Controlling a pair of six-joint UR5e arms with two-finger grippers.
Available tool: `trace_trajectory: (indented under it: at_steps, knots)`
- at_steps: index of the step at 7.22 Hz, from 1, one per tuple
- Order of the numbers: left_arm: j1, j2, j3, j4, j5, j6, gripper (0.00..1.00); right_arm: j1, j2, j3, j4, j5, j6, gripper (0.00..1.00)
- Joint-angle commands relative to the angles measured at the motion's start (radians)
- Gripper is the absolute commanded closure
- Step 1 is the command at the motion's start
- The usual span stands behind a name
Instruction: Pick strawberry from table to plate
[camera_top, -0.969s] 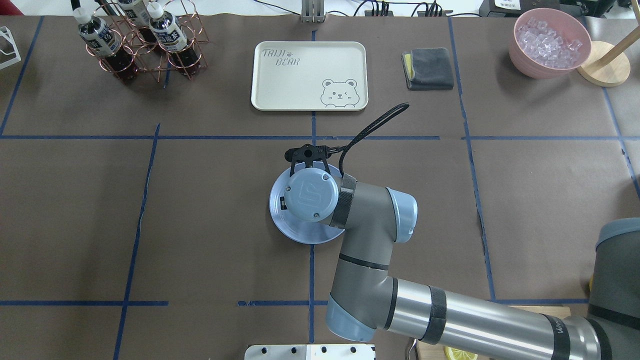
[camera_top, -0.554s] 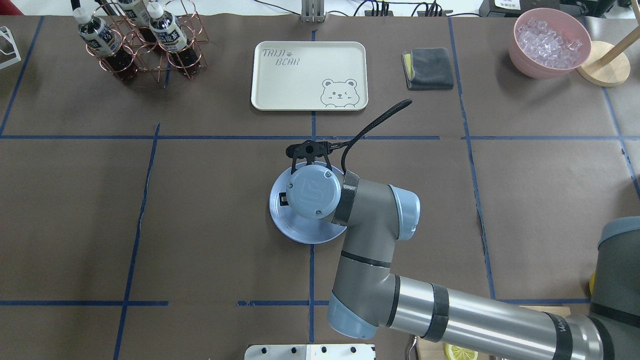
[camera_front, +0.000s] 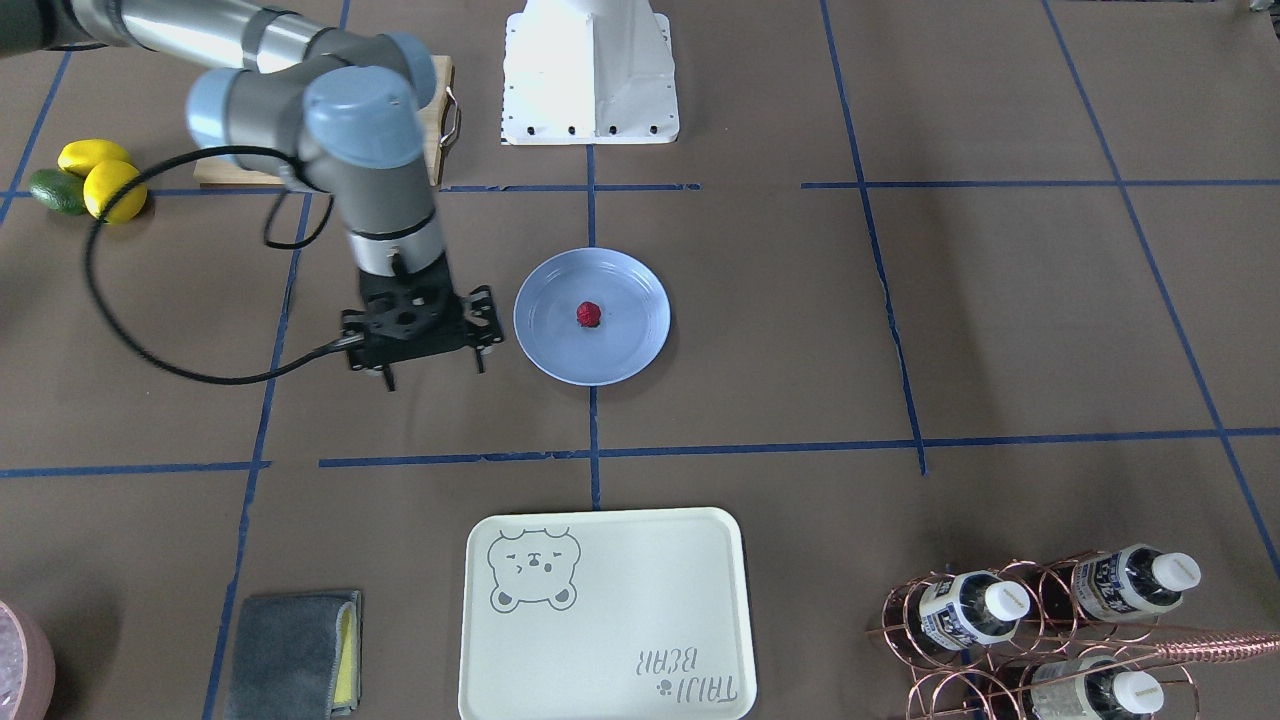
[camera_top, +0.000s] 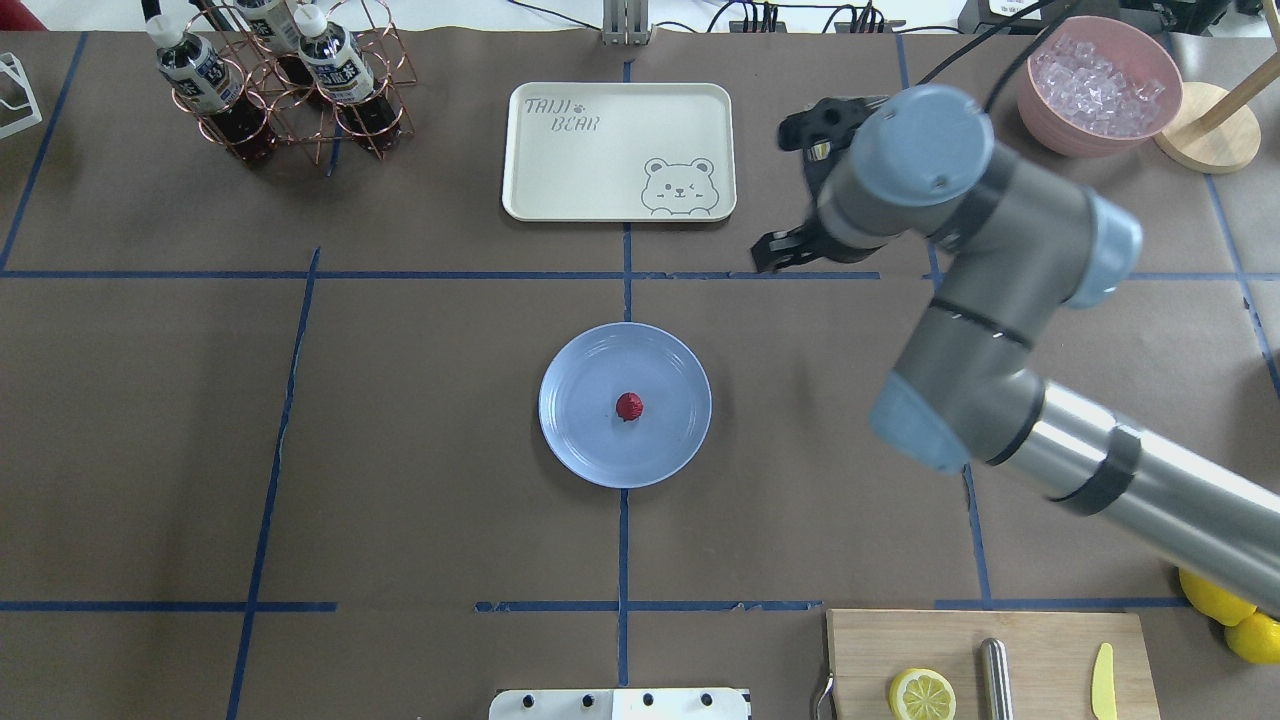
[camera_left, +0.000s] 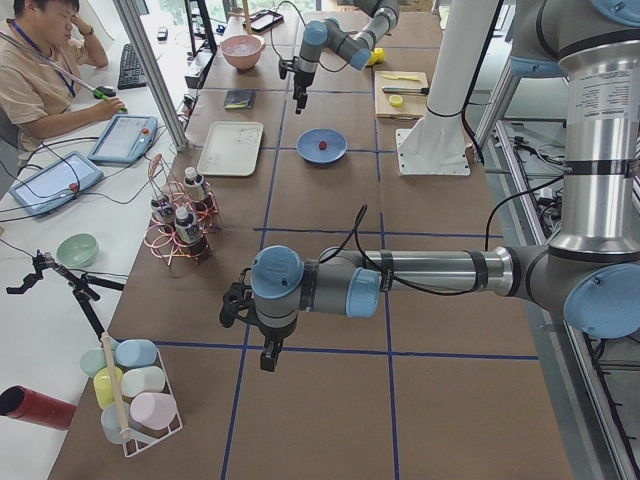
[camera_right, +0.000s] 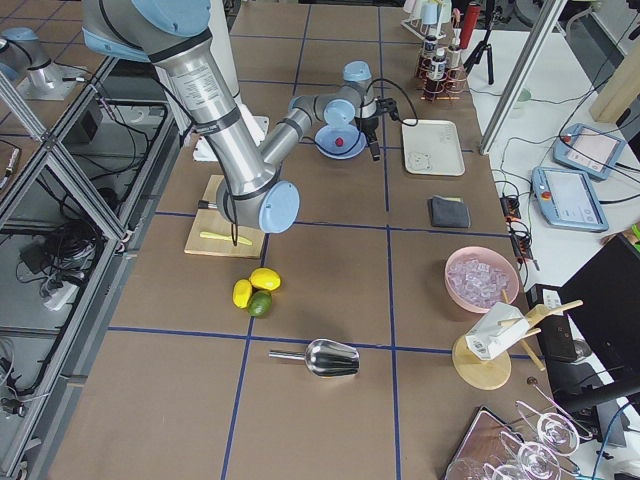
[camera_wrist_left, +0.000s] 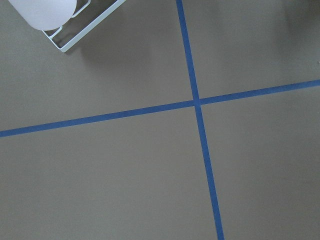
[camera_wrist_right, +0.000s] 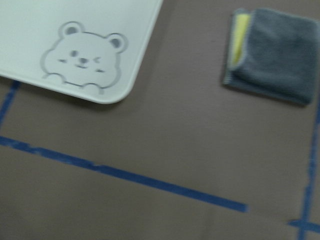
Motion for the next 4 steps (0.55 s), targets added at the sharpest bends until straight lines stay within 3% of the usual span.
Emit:
trace_trajectory:
  at_steps: [1, 3, 4]
  knots:
    - [0.000, 0.019, -0.008, -0.001, -0.002, 0.003, 0.00, 0.339, -0.240, 0.046, -0.001, 0.236, -0.389, 0.00]
    - [0.003, 0.018, -0.039, -0.011, -0.002, 0.006, 0.00, 0.650, -0.384, -0.043, 0.003, 0.470, -0.664, 0.00]
    - [0.003, 0.015, -0.042, -0.013, -0.002, 0.006, 0.00, 0.706, -0.511, -0.057, 0.016, 0.490, -0.676, 0.00]
